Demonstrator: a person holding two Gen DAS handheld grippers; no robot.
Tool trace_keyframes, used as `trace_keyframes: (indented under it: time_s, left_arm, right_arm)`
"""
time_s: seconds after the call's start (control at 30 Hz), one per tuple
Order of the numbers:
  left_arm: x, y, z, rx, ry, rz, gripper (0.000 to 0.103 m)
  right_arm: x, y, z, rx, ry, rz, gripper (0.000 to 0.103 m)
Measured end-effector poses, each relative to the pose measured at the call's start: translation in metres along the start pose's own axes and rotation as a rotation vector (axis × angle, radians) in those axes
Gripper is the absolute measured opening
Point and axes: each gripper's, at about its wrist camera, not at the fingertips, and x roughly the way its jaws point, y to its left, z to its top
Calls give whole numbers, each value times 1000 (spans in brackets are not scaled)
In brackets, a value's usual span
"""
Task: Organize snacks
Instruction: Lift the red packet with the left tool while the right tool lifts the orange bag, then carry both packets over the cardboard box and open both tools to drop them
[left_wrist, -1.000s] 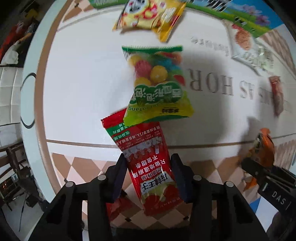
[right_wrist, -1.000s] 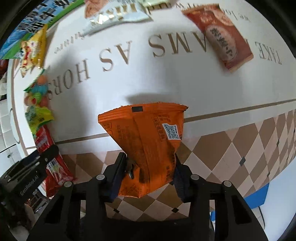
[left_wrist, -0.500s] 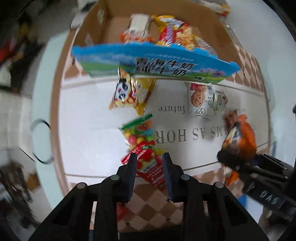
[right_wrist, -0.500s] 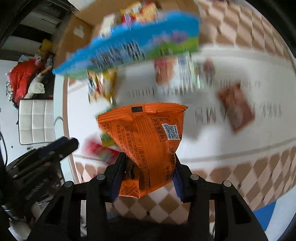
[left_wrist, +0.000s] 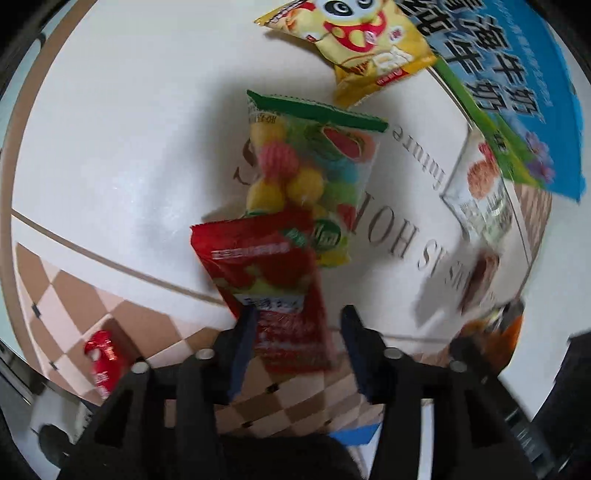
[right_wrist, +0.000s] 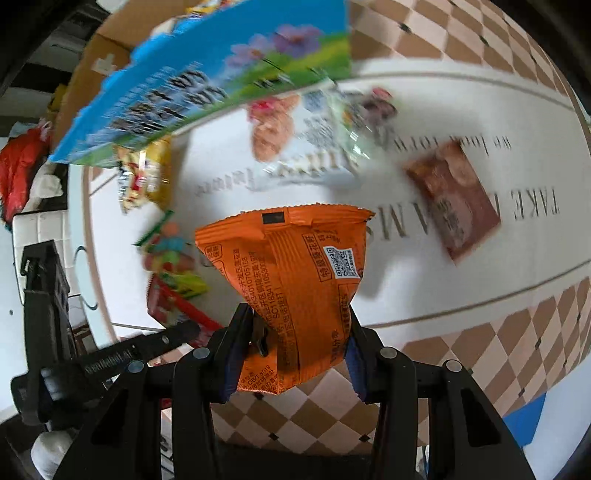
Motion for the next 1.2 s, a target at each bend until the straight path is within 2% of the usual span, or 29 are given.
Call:
trace_keyframes:
  time_s: [0.03,0.1,0.2,0.27,0.3,0.37,0.4,0.43,0.47,0.57,0.7,0.83,1.0,1.13,1.2]
  left_arm:
    - [3,-1,1,-18,-12,30,62]
    - [11,-4,4,-30,-22,88,67]
    - [21,-13,3,4,-52,190,65]
    - [23,-21,-4,49,-80,254,56]
    - [22,-24,-7,73,-98,271,46]
    - [22,-25,-14,116,-110,271,38]
    - [22,-25,-15,125,-109,273,30]
    - [22,-23,-18,135,-103,269,20]
    - [22,-21,-20,135,-102,267,14]
    - [20,-14,-27,140,-99,252,8]
    - [14,-3,-43,147,-114,211,7]
    - [-4,-9,-52,168,-146,170,7]
    - [-55,-9,-68,202,-163,80,7]
    - [-113,-33,-69,265,-240,16,7]
    - [-138,-45,-56,298,-278,-10,7]
  right_arm:
    - [2,-3,-2,6,3,-4,49]
    - [6,-9,-3,11,5,-14,49]
    - [11,-13,-4,13,5,-15,49]
    - [12,-13,-5,5,3,-15,49]
    - [13,-14,-5,2,2,-11,50]
    - [14,-13,-5,-7,0,-7,50]
    - [13,-13,-5,-13,-2,-5,50]
    - [9,-14,-6,-17,-4,-4,50]
    - [9,-13,-6,-24,-4,-1,50]
    - [6,-11,-5,-38,-8,10,50]
    - [-3,-6,-4,-58,-20,16,50]
    - [-14,-1,-2,-80,-36,23,49]
    - [-32,7,2,-104,-48,52,49]
    - [-66,21,13,-140,-88,103,49]
    - [-84,29,21,-157,-115,123,49]
